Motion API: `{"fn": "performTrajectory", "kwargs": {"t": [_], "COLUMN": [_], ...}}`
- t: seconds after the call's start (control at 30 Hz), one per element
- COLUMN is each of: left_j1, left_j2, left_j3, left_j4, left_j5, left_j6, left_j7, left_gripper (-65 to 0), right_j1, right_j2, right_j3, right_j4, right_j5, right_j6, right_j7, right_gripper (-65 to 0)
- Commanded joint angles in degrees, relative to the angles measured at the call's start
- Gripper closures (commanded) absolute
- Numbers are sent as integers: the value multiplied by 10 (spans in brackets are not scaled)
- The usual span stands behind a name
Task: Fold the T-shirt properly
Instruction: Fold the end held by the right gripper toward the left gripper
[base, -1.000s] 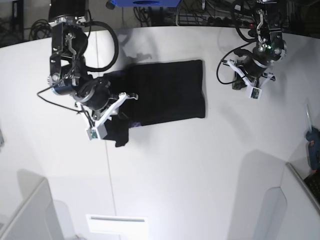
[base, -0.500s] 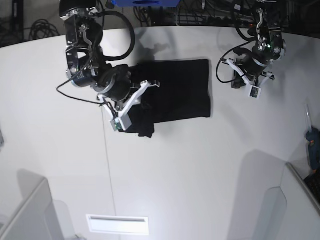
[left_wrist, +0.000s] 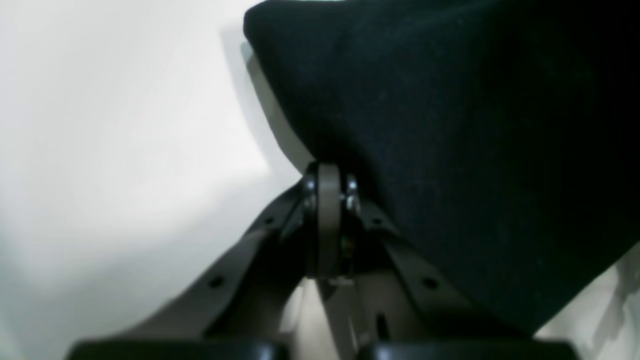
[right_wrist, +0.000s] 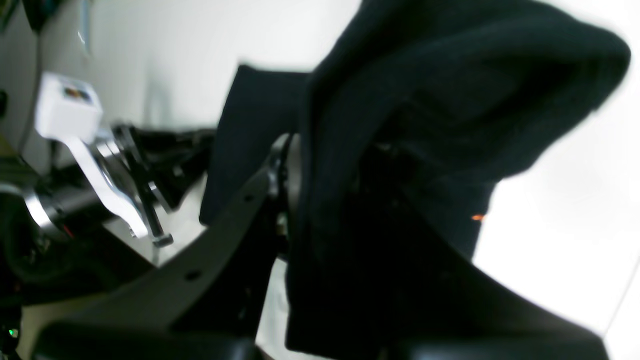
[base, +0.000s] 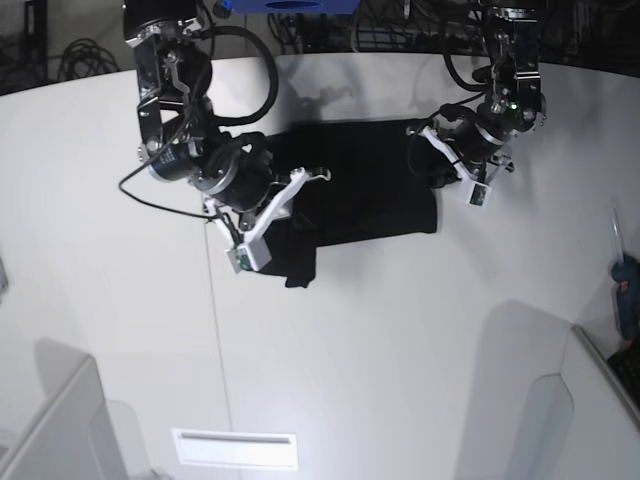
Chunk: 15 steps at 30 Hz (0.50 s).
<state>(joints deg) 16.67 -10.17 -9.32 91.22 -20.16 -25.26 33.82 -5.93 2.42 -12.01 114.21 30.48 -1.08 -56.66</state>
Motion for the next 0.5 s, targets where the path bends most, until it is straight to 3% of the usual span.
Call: {"fn": "performTrajectory", "kwargs": {"t": [0.0, 0.2, 0.33, 0.47], "left_j1": [4, 5, 5, 5], "left_j2": [-2, -2, -2, -2], "left_j3": [2, 2, 2, 2], "left_j4": [0, 0, 0, 0], "left_j5": [13, 13, 13, 13], "left_j6": [3, 3, 3, 3], "left_j7": [27, 27, 27, 27], "left_gripper": [0, 0, 0, 0], "right_j1": [5, -4, -17, -25], "right_j2": [4, 5, 8, 33], "right_j3": [12, 41, 41, 43], "right_j4": [11, 19, 19, 20], "right_j5": [0, 3, 77, 137], "right_j6": [1, 3, 3, 3], "right_j7": [10, 11, 48, 71], "right_gripper": [0, 0, 0, 0]}}
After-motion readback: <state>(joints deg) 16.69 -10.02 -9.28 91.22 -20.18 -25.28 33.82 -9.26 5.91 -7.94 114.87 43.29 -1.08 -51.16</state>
